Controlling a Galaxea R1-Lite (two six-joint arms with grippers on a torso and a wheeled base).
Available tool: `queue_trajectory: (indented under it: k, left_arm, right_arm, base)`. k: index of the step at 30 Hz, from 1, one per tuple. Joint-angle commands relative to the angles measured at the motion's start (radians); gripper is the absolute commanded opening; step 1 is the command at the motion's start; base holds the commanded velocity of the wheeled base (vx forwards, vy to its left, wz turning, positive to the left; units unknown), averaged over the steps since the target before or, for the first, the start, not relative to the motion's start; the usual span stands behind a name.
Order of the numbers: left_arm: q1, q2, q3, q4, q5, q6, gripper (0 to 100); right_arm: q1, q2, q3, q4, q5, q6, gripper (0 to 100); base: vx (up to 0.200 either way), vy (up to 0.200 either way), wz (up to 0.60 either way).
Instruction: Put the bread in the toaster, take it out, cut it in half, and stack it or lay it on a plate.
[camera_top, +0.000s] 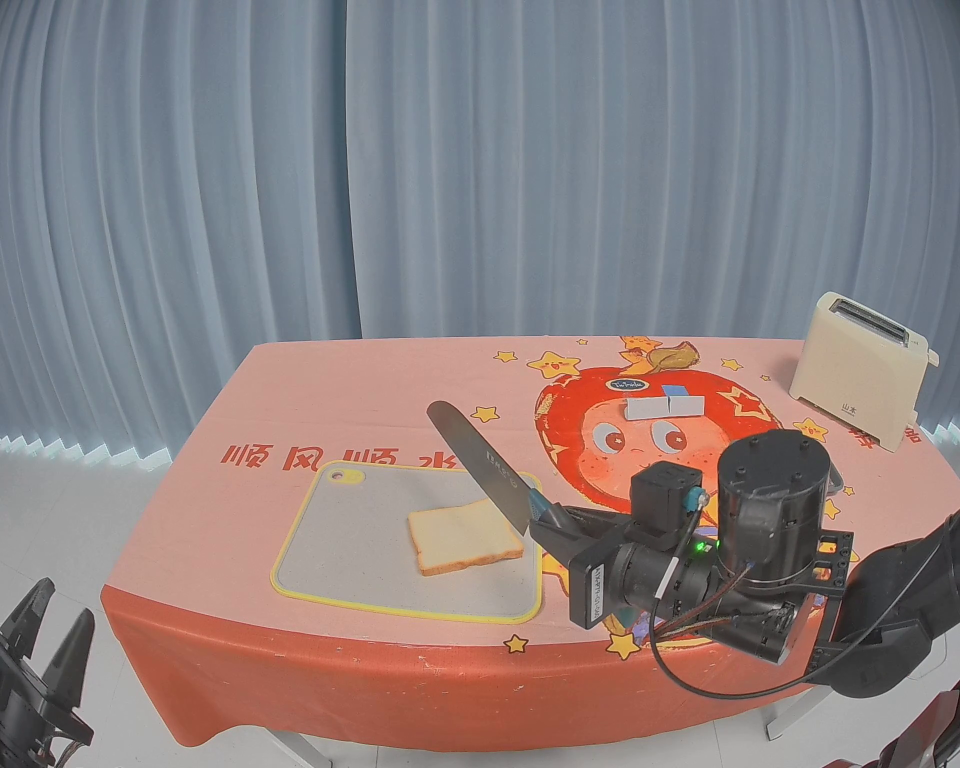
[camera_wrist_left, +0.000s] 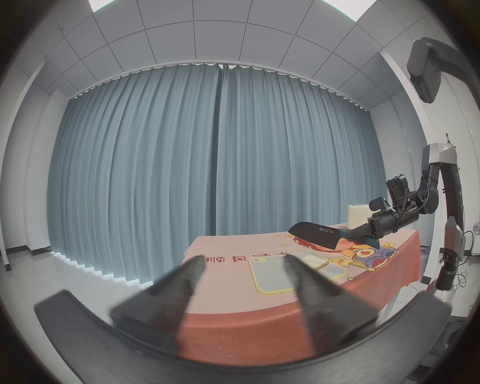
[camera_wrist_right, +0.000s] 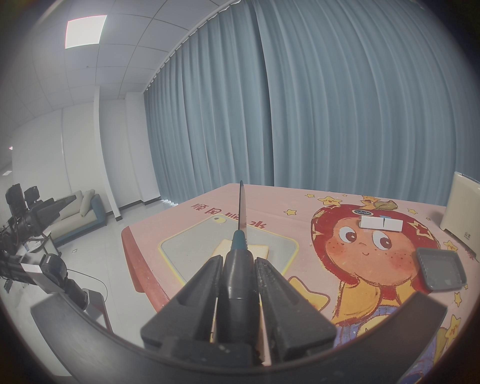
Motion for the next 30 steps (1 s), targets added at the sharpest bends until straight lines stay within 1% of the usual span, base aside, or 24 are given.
queue_trajectory:
  k: [1, 6, 10, 14, 18, 19, 20, 21, 23, 28, 29, 30]
  left_arm:
    - [-0.008, 0.066, -0.046, 0.001, -0.017, 0.001, 0]
    - [-0.017, 0.149, -0.095, -0.001, -0.056, 0.006, 0]
    - [-0.039, 0.209, -0.134, -0.003, -0.062, 0.010, 0]
    - [-0.082, 0.261, -0.166, -0.001, -0.063, 0.029, 0]
    - [-0.128, 0.321, -0.204, -0.001, -0.065, 0.032, 0]
    - [-0.128, 0.321, -0.204, -0.001, -0.065, 0.032, 0]
    - [-0.169, 0.359, -0.212, -0.001, -0.070, 0.035, 0]
    - [-0.195, 0.381, -0.215, -0.001, -0.071, 0.035, 0]
    - [-0.229, 0.424, -0.229, -0.003, -0.070, 0.035, 0]
    - [-0.241, 0.511, -0.304, -0.006, -0.074, 0.037, 0]
    - [-0.251, 0.525, -0.322, -0.013, -0.074, 0.043, 0]
    - [-0.261, 0.537, -0.333, -0.029, -0.073, 0.055, 0]
  right_arm:
    - [0.000, 0.004, 0.001, 0.000, 0.000, 0.000, 0]
    - [0.002, 0.008, 0.001, 0.000, -0.003, 0.000, 0]
    - [0.002, 0.008, 0.001, 0.000, -0.003, 0.000, 0]
    - [0.002, 0.008, 0.009, 0.000, -0.004, -0.002, 0]
    - [0.010, 0.008, 0.010, 0.000, -0.004, -0.002, 0]
    - [0.010, 0.008, 0.010, 0.000, -0.004, -0.002, 0]
    - [0.011, 0.017, 0.010, 0.000, -0.007, -0.002, 0]
    - [0.011, 0.027, 0.010, -0.002, -0.009, -0.002, 0]
    - [0.016, 0.033, 0.007, -0.002, -0.011, -0.003, 0]
    - [0.016, 0.027, 0.009, -0.002, -0.012, -0.003, 0]
    - [0.016, 0.025, 0.009, -0.002, -0.012, -0.003, 0]
    - [0.016, 0.025, 0.009, -0.002, -0.012, -0.002, 0]
  base:
    - [0.000, 0.000, 0.00]
    - [0.000, 0.000, 0.00]
    - [0.000, 0.000, 0.00]
    - [0.000, 0.000, 0.00]
    - [0.000, 0.000, 0.00]
    - [0.000, 0.000, 0.00]
    - [0.000, 0.000, 0.00]
    - [0.000, 0.000, 0.00]
    - [0.000, 0.000, 0.00]
    - [0.000, 0.000, 0.00]
    - [0.000, 0.000, 0.00]
    - [0.000, 0.000, 0.00]
